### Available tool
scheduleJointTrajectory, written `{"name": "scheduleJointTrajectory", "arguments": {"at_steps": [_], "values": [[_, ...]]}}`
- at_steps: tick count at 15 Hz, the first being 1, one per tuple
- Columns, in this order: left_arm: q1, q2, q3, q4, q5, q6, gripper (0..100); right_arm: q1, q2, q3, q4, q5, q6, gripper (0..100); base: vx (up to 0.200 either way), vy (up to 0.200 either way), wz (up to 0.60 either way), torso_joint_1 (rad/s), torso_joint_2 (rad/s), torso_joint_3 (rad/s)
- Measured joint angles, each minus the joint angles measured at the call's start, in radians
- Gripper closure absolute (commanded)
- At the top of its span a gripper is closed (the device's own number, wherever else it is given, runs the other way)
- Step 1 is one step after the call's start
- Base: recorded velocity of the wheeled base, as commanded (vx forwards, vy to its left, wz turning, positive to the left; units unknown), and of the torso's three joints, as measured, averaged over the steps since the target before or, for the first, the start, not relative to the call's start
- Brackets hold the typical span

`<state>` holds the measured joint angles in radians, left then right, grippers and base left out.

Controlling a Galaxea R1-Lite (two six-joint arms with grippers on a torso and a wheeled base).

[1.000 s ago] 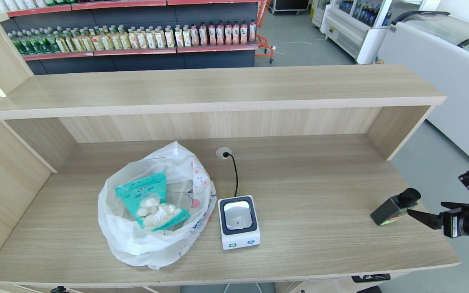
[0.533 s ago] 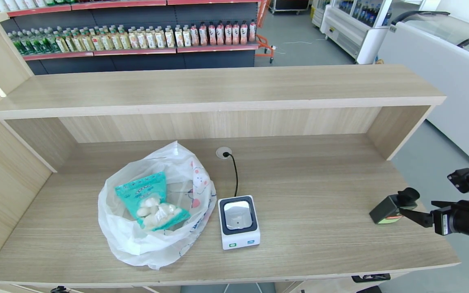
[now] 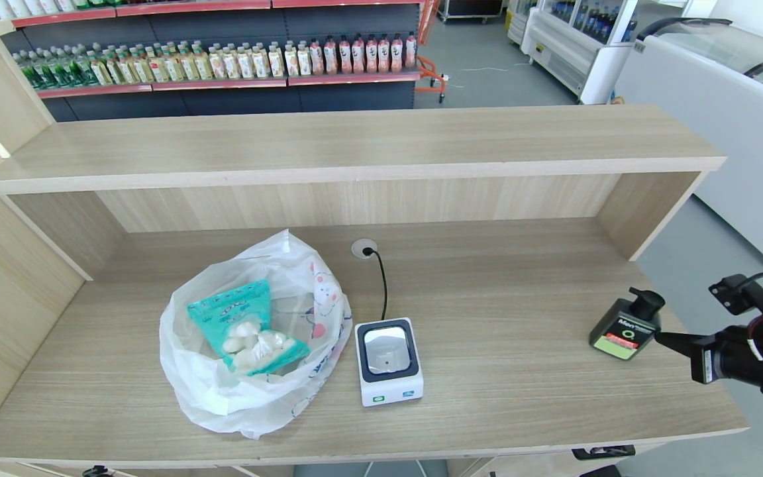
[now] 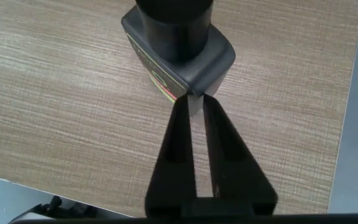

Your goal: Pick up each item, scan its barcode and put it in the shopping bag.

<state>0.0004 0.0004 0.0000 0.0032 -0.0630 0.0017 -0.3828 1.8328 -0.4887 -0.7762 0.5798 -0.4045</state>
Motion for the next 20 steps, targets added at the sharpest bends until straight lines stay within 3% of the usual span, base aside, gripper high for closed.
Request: {"name": "scheduleJointTrajectory", "arguments": {"at_steps": [6,10,11,20], "values": [[0.000,0.000,0.000,0.000,0.000,0.000,0,0.030,-0.007,0.007,-0.001,0.000,-0.015,100,0.000,0.000,0.00,0.000,0.00,0.000],[0.000,0.000,0.000,0.000,0.000,0.000,0,0.032,-0.031,0.009,0.003,-0.001,-0.133,100,0.000,0.000,0.00,0.000,0.00,0.000],[0.000,0.000,0.000,0.000,0.000,0.000,0,0.029,-0.039,0.010,0.005,0.000,-0.166,0,0.000,0.000,0.00,0.000,0.00,0.000],[0.000,0.000,0.000,0.000,0.000,0.000,0,-0.030,-0.034,-0.014,0.020,0.012,-0.213,0,0.000,0.000,0.00,0.000,0.00,0.000]]}}
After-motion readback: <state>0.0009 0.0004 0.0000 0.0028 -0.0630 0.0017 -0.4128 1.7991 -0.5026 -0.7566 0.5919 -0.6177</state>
